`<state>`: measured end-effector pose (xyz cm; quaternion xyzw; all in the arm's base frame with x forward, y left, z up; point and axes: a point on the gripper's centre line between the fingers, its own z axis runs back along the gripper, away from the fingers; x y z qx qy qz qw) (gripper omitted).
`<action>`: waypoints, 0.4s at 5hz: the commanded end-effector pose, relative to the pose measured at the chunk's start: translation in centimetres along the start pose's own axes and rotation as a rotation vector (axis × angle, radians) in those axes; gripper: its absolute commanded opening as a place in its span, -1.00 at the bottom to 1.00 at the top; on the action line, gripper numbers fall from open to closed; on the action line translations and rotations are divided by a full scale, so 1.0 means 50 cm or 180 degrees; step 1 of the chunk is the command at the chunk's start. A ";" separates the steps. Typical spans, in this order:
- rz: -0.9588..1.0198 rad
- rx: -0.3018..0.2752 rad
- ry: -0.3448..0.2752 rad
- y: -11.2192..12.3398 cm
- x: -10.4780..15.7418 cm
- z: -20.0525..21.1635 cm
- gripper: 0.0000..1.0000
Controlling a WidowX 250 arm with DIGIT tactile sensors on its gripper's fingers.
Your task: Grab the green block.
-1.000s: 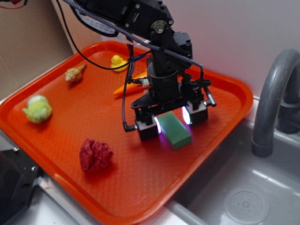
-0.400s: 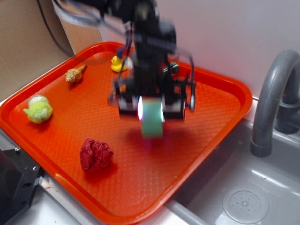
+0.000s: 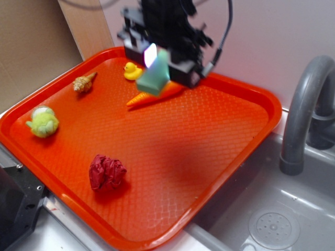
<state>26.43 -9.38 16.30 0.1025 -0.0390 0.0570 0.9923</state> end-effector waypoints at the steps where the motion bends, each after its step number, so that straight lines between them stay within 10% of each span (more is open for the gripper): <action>1: -0.0294 -0.0137 -0.0281 0.136 0.053 0.102 -1.00; 2: -0.0335 -0.0173 -0.0266 0.167 0.049 0.109 -1.00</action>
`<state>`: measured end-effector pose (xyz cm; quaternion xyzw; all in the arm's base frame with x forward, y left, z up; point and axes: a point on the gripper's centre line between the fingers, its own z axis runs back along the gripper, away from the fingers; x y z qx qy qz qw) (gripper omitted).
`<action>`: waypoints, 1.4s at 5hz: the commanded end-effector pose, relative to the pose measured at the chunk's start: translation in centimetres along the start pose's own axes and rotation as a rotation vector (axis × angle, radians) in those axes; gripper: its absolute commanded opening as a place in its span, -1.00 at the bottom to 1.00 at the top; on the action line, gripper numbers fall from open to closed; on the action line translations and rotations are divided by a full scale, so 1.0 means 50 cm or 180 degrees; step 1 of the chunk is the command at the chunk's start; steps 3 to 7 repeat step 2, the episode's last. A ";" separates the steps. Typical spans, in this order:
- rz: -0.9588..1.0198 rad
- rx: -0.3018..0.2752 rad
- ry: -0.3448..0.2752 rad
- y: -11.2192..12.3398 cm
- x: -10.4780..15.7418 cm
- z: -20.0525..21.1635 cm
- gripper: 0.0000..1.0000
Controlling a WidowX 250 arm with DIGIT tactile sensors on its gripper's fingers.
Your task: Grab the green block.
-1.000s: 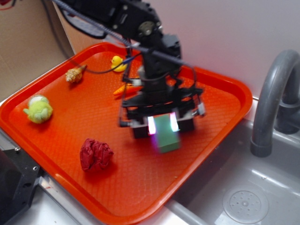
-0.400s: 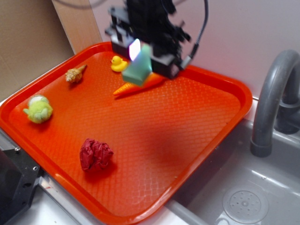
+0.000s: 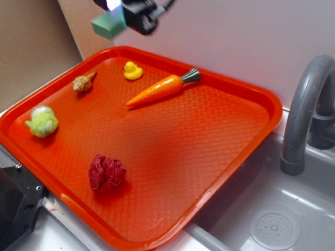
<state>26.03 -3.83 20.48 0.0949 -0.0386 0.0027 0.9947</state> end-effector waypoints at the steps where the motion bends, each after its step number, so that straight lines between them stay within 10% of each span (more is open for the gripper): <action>1: 0.0085 -0.0056 -0.0312 0.061 0.015 0.055 -1.00; 7: -0.0030 -0.0163 -0.0428 0.056 0.006 0.057 -1.00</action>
